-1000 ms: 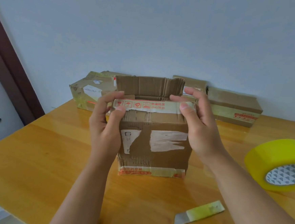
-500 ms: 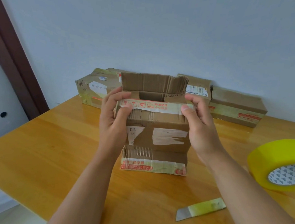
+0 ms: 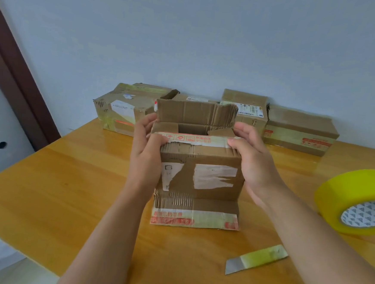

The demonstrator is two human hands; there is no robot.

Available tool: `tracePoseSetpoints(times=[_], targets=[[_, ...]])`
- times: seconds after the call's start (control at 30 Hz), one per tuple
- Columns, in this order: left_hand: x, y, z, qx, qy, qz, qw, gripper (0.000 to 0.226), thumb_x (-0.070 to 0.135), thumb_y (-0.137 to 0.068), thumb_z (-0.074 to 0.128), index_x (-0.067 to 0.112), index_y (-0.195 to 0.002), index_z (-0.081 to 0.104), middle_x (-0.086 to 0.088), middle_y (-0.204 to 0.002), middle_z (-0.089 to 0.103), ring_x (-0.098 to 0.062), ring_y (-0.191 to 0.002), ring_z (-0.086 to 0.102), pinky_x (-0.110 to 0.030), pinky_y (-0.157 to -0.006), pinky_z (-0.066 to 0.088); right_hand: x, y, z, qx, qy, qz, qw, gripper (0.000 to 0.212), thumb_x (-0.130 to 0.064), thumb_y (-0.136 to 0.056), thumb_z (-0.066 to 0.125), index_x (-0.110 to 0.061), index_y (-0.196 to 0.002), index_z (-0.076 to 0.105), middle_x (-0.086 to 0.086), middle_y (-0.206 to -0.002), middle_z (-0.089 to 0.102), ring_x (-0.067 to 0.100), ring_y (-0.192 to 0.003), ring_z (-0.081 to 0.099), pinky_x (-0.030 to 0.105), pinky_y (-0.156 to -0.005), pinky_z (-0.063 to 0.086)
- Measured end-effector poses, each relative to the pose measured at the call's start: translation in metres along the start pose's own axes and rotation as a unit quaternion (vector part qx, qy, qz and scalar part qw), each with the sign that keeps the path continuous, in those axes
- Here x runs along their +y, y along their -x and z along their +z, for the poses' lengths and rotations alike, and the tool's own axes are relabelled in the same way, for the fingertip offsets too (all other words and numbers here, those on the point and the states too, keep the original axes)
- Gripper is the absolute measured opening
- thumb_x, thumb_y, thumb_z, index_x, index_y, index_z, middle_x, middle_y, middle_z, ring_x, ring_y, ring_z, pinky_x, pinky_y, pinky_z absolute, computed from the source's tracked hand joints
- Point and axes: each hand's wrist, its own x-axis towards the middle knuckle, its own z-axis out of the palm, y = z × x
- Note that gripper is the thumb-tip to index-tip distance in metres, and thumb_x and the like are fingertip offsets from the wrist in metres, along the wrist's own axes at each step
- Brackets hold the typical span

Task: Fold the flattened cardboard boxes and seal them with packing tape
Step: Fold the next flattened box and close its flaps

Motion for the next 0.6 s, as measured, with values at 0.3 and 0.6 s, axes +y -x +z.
tracePoseSetpoints(times=[0.3,0.6], targets=[[-0.011,0.0,-0.005,-0.056,0.01,-0.036,0.998,0.058,0.002,-0.098,0.038,0.042,-0.141,0.037,0.011,-0.125,0.056,-0.003,-0.09,0.067,-0.021,-0.067,0.054,0.015,-0.004,-0.004,-0.029,0.01,0.011,0.999,0.052,-0.018,-0.102,0.05,-0.032,-0.149,0.034,-0.011,-0.145,0.042,0.006,-0.128,0.046,0.03,-0.106,0.039],[-0.013,-0.001,-0.014,-0.095,0.047,-0.112,0.988,0.057,0.029,-0.081,0.047,0.044,-0.136,0.05,-0.004,-0.134,0.062,-0.026,-0.11,0.067,-0.045,-0.088,0.056,0.014,-0.009,-0.007,-0.044,-0.046,0.038,0.997,0.067,-0.016,-0.097,0.059,-0.031,-0.153,0.026,-0.006,-0.15,0.035,0.011,-0.123,0.051,0.026,-0.091,0.047]])
